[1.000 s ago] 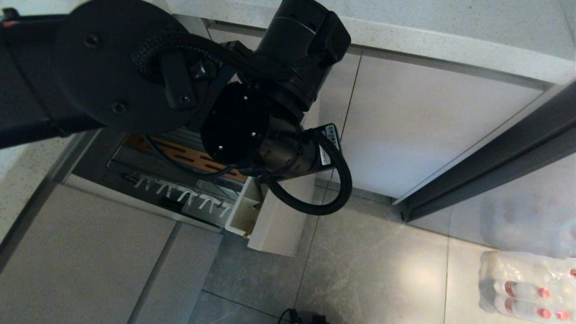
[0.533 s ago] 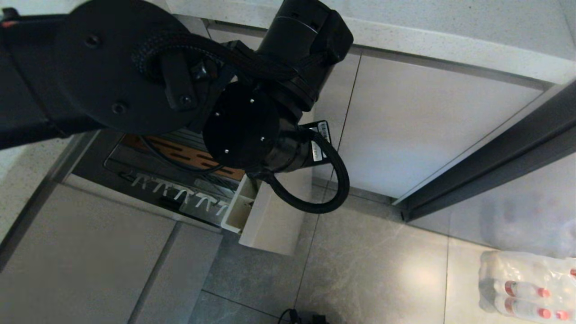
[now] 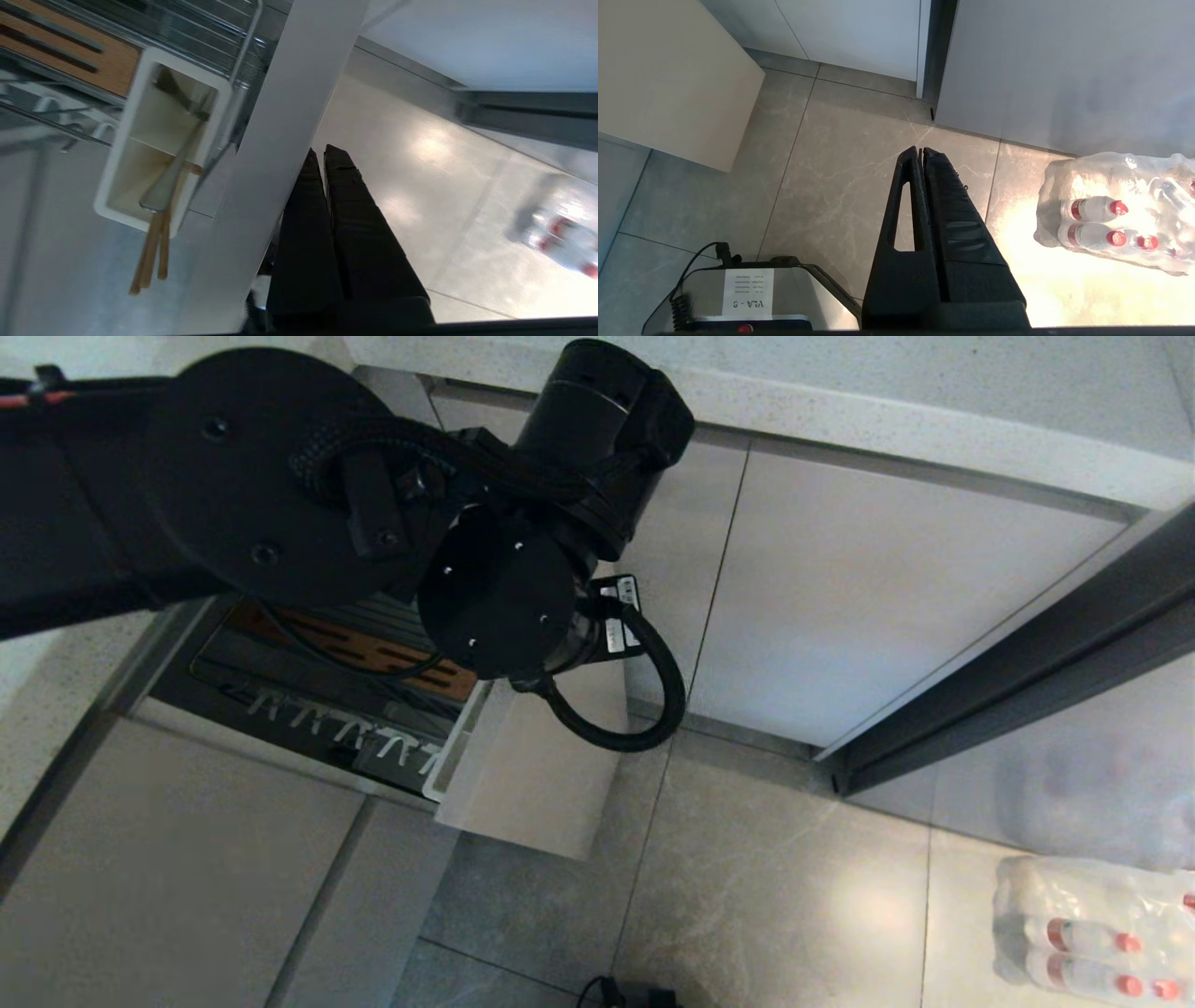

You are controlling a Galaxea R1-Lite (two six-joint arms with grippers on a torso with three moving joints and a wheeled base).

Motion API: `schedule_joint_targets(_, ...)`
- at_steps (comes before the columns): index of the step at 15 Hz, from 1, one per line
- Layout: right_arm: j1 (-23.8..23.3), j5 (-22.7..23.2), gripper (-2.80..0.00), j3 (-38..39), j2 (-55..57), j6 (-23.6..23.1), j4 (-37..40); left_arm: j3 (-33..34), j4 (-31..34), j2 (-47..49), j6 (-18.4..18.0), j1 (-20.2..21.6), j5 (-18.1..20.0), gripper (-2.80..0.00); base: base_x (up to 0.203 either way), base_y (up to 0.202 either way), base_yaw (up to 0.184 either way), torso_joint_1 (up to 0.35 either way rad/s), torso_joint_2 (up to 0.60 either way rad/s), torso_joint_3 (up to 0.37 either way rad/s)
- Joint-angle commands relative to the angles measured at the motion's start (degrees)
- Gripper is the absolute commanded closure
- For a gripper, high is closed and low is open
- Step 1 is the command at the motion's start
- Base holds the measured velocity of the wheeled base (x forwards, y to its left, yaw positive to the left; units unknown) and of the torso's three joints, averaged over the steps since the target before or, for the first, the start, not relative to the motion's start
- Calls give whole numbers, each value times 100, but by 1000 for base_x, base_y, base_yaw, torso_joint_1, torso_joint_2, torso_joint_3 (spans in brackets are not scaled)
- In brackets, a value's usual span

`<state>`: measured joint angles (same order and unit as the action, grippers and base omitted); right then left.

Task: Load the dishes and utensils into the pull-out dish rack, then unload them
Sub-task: Close the cupboard

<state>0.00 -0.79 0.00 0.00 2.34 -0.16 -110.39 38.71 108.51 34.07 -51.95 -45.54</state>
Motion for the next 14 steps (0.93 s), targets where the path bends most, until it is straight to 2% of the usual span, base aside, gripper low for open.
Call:
schedule_joint_targets(1, 0, 0, 0, 0, 9, 3, -2, 0, 23, 4, -38, 131, -118, 0, 0, 0, 0, 0, 0, 0)
schedule_joint_targets(8, 0, 0, 0, 0, 9, 3, -2, 0, 9, -23, -269, 506, -589, 0, 0, 0, 0, 0, 0, 0)
schedule_joint_targets(14, 0, 0, 0, 0, 9, 3, -2, 0, -156, -64, -575, 1035, -778, 0, 0, 0, 0, 0, 0, 0)
